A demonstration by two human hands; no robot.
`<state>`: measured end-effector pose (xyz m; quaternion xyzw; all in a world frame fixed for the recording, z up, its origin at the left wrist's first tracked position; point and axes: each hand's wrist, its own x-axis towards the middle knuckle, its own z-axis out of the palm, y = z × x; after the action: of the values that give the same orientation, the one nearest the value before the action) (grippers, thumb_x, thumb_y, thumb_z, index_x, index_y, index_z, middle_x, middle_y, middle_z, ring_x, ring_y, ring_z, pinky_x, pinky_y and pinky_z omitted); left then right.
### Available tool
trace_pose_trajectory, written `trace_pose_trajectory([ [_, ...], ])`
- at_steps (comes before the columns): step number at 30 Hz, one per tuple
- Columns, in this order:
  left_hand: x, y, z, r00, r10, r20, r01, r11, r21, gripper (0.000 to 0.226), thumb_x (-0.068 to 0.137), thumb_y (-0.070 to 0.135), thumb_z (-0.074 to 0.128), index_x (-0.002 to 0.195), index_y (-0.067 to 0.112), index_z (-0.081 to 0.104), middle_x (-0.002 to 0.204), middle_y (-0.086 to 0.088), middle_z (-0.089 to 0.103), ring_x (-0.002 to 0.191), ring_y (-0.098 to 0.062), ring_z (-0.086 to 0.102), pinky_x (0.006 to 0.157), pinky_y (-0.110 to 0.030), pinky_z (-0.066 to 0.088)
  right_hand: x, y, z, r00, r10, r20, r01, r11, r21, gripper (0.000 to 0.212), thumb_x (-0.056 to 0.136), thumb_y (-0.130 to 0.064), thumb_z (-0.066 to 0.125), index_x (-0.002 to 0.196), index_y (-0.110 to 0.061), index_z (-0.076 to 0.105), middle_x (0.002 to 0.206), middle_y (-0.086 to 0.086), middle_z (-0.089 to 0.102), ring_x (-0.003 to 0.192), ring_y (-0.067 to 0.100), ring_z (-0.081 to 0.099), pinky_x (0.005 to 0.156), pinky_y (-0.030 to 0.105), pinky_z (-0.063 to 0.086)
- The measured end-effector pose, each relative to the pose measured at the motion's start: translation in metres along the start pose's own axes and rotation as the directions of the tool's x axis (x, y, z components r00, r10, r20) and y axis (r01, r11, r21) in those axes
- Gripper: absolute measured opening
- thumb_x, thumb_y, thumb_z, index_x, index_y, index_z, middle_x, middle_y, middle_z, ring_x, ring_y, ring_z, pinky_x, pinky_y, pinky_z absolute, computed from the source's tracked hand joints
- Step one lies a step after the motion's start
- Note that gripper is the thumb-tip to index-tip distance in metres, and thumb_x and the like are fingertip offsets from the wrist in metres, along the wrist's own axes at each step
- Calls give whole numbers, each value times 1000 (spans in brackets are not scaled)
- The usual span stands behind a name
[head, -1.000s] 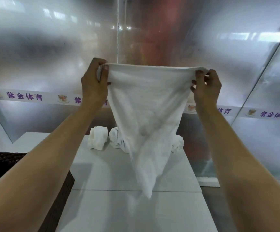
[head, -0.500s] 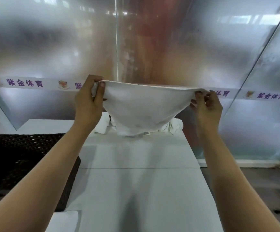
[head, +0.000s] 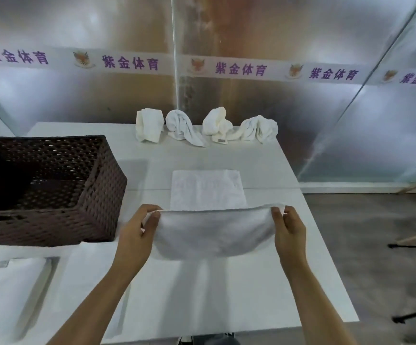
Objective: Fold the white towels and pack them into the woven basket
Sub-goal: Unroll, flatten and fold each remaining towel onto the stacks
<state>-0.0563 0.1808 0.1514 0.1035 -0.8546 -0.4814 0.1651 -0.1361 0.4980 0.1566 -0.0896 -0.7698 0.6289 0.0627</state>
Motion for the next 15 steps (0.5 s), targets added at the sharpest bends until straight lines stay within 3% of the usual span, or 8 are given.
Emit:
trace_pose_trajectory([
  [3,-31,-15,5,995,-80,65,81,997,-18,15,105,31,47,98,35,60,94,11,66,91,-8,61,72,-15,45,-24,27,-7,993,109,37,-108,994,-12,23,103,-33,58,87,-16,60,74,11,44,69,15,41,65,34,32],
  [5,-52,-20,7,985,-149,84,153,987,-38,17,105,26,49,96,34,61,91,11,67,89,-5,61,67,-9,45,-39,40,-12,985,163,54,-162,986,-24,21,103,-34,58,90,-18,61,82,22,53,72,18,47,68,35,37],
  [10,-94,-24,14,960,-261,100,264,964,-19,17,104,26,49,96,34,61,93,16,66,88,-3,61,66,-11,46,-61,64,-27,962,256,96,-253,967,-39,17,102,-30,60,88,-21,65,92,17,65,76,19,56,65,36,46],
  [15,-138,-28,23,933,-347,99,340,937,81,17,105,26,48,94,34,59,88,11,66,85,-3,61,69,-16,46,-88,91,-44,931,330,157,-324,944,-66,21,102,-27,59,86,-13,64,79,16,60,70,18,51,62,33,40],
])
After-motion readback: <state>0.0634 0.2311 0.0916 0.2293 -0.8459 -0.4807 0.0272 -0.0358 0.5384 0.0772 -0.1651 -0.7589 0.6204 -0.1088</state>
